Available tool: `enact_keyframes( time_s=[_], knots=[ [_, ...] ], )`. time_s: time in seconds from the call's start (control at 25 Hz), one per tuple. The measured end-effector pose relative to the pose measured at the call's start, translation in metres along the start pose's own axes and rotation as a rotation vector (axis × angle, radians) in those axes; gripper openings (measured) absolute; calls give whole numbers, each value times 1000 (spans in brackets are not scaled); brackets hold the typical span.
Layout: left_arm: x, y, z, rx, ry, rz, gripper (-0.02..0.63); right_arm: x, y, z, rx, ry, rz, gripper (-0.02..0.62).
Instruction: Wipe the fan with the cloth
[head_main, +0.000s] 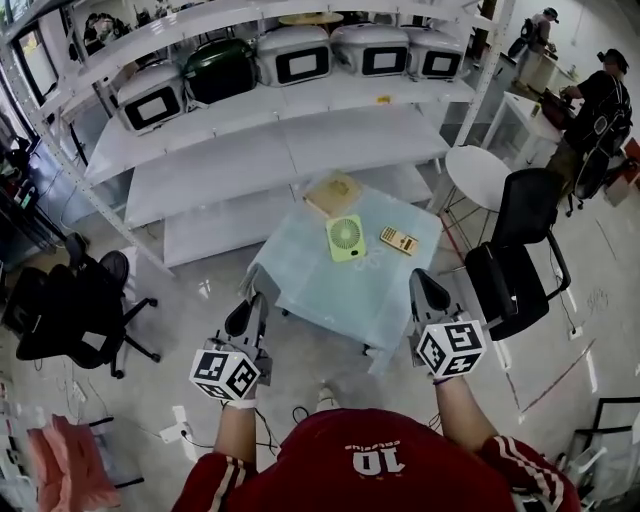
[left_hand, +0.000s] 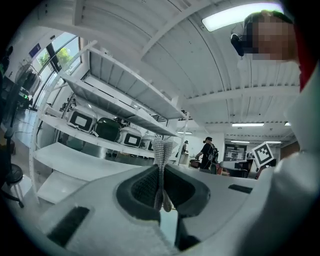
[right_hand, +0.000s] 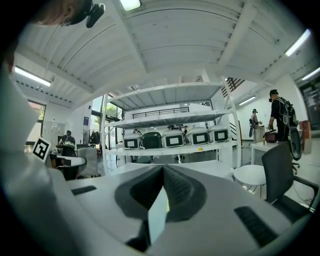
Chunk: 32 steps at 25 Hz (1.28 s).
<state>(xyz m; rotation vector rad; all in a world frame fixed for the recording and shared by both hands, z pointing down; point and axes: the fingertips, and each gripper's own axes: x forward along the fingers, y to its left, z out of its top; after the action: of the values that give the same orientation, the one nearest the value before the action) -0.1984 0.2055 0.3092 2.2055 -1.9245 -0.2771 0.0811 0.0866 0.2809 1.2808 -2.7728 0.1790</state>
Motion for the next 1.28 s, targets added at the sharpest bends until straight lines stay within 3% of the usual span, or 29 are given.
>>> enact_keyframes(
  time_s=[0.16, 0.48, 0.64, 0.8, 1.08, 1.28],
  knots=[
    [25, 24, 0, 8, 28, -28, 25, 16, 5, -6, 11, 30, -10, 5],
    [57, 26, -16, 5, 68, -58, 25, 32, -7, -19, -5, 83, -8, 5],
    [73, 14, -23, -4, 89, -83, 25, 42, -30, -25, 23, 83, -1, 5],
    [86, 6, -29, 12, 115, -54, 25, 63, -54, -29, 43, 71, 37, 5],
    [133, -16, -29, -68, 96, -10, 25, 91, -107, -16, 62, 50, 105, 5],
    [176, -56, -26, -24, 141, -33, 25, 105, -138, -8, 65, 25, 165, 5]
  ],
)
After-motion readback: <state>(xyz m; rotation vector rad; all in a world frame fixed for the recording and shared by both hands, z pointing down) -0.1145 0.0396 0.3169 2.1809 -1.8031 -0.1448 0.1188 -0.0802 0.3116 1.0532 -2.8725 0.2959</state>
